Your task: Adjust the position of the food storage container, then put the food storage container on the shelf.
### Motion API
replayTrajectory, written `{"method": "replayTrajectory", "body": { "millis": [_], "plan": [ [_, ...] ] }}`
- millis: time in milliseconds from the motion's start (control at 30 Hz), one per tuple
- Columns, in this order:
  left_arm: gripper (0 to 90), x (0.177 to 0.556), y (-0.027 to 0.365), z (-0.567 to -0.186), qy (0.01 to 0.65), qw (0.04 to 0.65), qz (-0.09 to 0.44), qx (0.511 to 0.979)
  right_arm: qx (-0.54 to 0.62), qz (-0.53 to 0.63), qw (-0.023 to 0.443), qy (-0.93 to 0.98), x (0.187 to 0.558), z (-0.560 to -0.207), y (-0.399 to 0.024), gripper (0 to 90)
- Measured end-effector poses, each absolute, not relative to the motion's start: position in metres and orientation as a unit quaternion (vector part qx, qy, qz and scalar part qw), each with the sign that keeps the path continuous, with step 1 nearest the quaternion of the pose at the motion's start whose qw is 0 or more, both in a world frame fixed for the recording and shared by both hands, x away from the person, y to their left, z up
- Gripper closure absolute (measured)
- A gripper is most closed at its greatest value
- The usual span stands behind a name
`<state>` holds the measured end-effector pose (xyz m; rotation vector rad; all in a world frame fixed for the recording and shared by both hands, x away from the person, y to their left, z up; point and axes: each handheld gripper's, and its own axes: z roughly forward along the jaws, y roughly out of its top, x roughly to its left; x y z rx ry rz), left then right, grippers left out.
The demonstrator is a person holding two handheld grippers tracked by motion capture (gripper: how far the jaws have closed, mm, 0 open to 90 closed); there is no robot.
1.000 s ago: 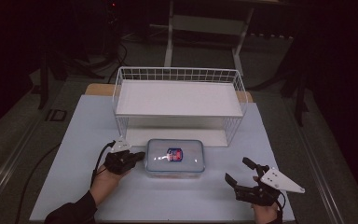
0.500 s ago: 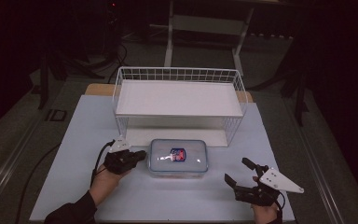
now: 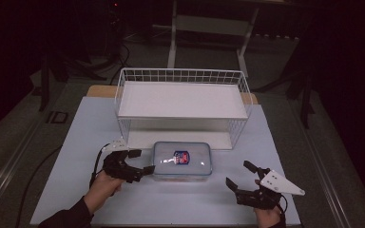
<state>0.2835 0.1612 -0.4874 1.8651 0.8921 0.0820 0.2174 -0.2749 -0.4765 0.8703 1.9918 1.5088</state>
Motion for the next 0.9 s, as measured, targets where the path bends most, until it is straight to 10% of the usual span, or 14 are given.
{"method": "replayTrajectory", "body": {
  "millis": [467, 900],
  "plan": [
    [3.3, 0.309, 0.155, -0.484, 0.398, 0.52, -0.005, 0.756, 0.339, 0.527, 0.258, 0.735, 0.228, -0.47, -0.256, 16.4],
    [3.6, 0.318, 0.158, -0.486, 0.434, 0.521, -0.033, 0.735, 0.414, 0.51, 0.103, 0.747, 0.282, -0.471, -0.237, 12.5]
  ]
}}
